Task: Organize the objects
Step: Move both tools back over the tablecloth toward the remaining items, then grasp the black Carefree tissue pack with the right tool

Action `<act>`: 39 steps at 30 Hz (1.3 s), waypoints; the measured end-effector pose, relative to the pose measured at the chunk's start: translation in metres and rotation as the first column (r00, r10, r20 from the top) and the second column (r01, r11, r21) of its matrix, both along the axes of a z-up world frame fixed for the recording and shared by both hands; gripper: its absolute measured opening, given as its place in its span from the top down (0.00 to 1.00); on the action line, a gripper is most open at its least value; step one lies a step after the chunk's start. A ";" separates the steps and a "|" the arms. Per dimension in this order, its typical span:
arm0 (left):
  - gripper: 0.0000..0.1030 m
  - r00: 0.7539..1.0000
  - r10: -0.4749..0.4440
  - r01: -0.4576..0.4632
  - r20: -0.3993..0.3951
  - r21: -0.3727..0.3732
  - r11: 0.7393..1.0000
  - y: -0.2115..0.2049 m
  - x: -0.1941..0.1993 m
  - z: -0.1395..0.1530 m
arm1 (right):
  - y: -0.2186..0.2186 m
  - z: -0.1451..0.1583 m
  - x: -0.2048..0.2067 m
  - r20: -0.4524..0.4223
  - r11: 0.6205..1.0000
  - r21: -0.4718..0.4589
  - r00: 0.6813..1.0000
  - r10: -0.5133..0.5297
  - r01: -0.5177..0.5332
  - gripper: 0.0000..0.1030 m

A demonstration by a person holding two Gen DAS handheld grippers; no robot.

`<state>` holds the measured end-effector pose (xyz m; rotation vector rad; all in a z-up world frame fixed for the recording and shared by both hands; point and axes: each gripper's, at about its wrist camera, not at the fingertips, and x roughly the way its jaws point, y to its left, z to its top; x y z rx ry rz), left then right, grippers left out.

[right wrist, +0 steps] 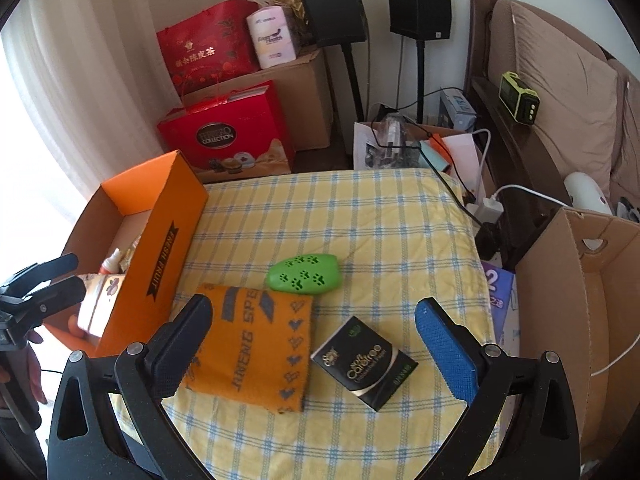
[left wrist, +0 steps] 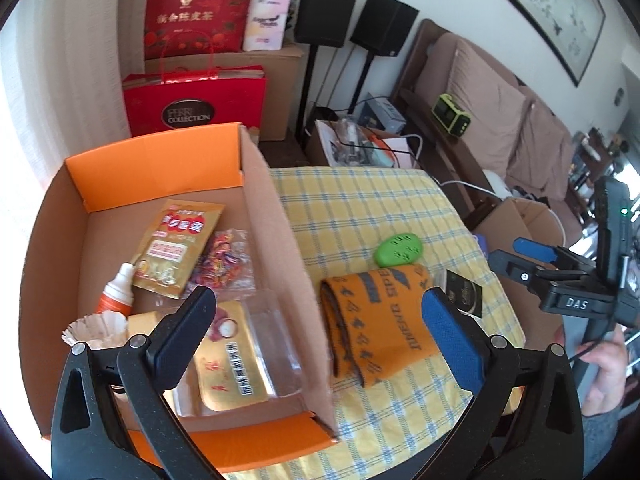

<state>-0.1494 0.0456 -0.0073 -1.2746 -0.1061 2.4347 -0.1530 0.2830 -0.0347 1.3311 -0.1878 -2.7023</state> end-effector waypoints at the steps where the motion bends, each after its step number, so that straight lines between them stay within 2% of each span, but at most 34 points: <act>1: 0.00 1.000 -0.008 0.008 0.002 -0.001 1.000 0.004 0.000 0.000 | 0.005 -0.003 0.002 0.003 1.000 0.005 1.000 -0.009 0.009 0.01; 7: 0.00 0.999 -0.043 0.043 0.012 -0.010 0.999 0.032 -0.001 -0.004 | 0.024 -0.020 0.008 0.027 0.999 0.020 0.999 -0.031 0.031 0.01; 12: 0.00 0.998 -0.059 0.060 0.015 -0.015 0.998 0.053 -0.007 -0.007 | 0.033 -0.041 0.010 0.059 0.997 0.077 0.998 -0.025 0.020 0.01; 17: 0.00 0.997 -0.070 0.071 0.027 -0.042 0.997 0.076 -0.019 -0.016 | 0.044 -0.060 0.009 0.098 0.998 0.063 0.995 -0.016 0.010 0.03; 23: 0.00 0.990 -0.116 0.119 0.081 -0.037 0.992 0.105 -0.039 -0.027 | 0.046 -0.069 0.010 0.108 0.996 0.074 0.993 0.048 -0.056 0.07; 29: 0.01 0.983 -0.113 0.114 0.147 -0.002 0.993 0.126 -0.060 -0.044 | 0.044 -0.076 0.009 0.119 0.990 0.059 0.986 0.116 -0.124 0.08; 35: 0.02 0.976 -0.102 0.105 0.193 -0.006 0.994 0.148 -0.077 -0.064 | 0.035 -0.081 0.008 0.108 0.981 0.100 0.982 0.153 -0.164 0.08; 39: 0.02 0.973 -0.095 0.101 0.209 -0.018 0.995 0.158 -0.086 -0.075 | 0.033 -0.084 0.008 0.088 0.980 0.087 0.981 0.173 -0.181 0.09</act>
